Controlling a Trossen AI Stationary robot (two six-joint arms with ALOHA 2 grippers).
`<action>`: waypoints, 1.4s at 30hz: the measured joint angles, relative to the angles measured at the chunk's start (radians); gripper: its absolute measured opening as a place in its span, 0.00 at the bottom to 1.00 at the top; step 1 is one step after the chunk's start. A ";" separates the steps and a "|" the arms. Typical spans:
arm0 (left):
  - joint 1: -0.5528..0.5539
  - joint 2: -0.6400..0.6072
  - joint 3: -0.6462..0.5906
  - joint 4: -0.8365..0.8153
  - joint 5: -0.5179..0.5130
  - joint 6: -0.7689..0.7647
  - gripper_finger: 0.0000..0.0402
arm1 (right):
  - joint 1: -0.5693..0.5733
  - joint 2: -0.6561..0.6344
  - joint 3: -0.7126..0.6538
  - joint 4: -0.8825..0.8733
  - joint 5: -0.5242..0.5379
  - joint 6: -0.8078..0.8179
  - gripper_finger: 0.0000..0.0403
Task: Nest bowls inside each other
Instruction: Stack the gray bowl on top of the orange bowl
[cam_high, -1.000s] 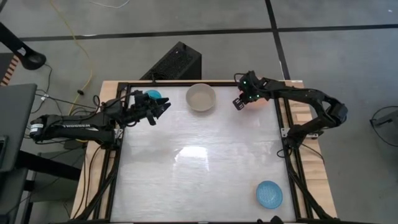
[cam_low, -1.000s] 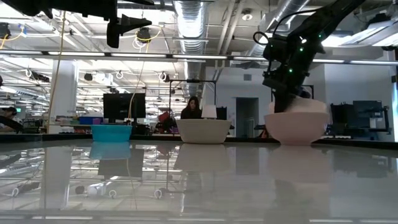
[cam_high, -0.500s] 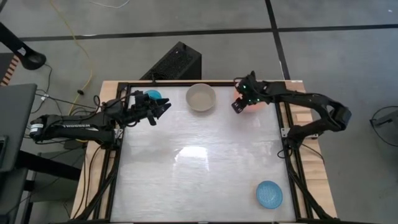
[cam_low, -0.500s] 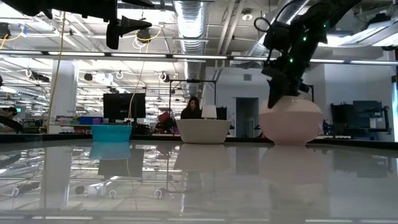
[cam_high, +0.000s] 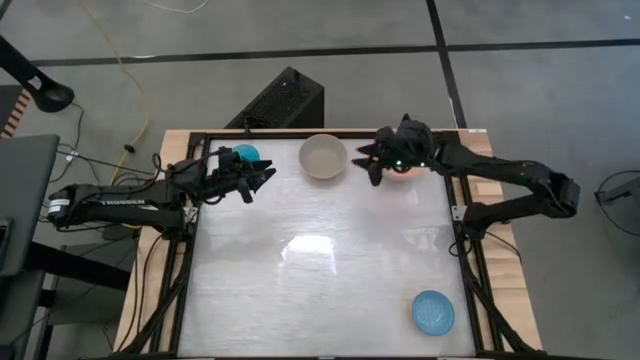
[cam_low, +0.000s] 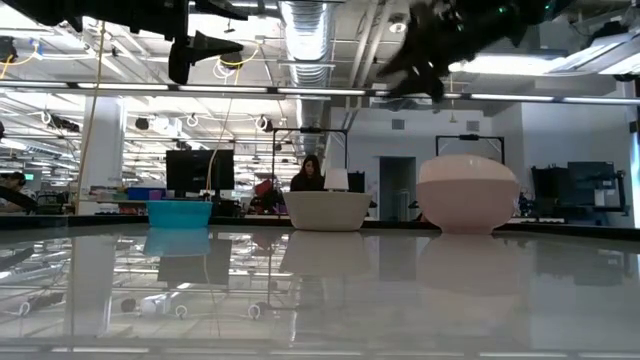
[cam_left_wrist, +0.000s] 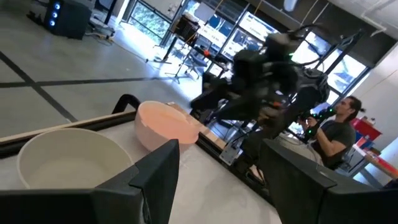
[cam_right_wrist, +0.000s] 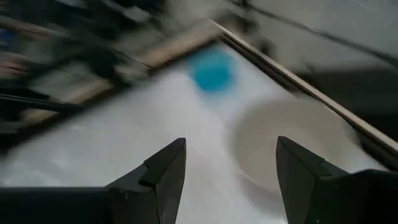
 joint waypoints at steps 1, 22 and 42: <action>0.000 0.001 0.000 -0.001 0.000 0.000 0.52 | 0.014 0.011 0.001 0.048 -0.016 0.000 0.53; 0.000 0.002 0.000 -0.004 0.020 -0.043 0.52 | 0.075 0.570 0.179 0.112 -0.077 -0.360 0.53; 0.000 0.002 0.000 -0.023 0.029 -0.053 0.52 | 0.041 0.838 0.630 -0.364 -0.010 -0.412 0.03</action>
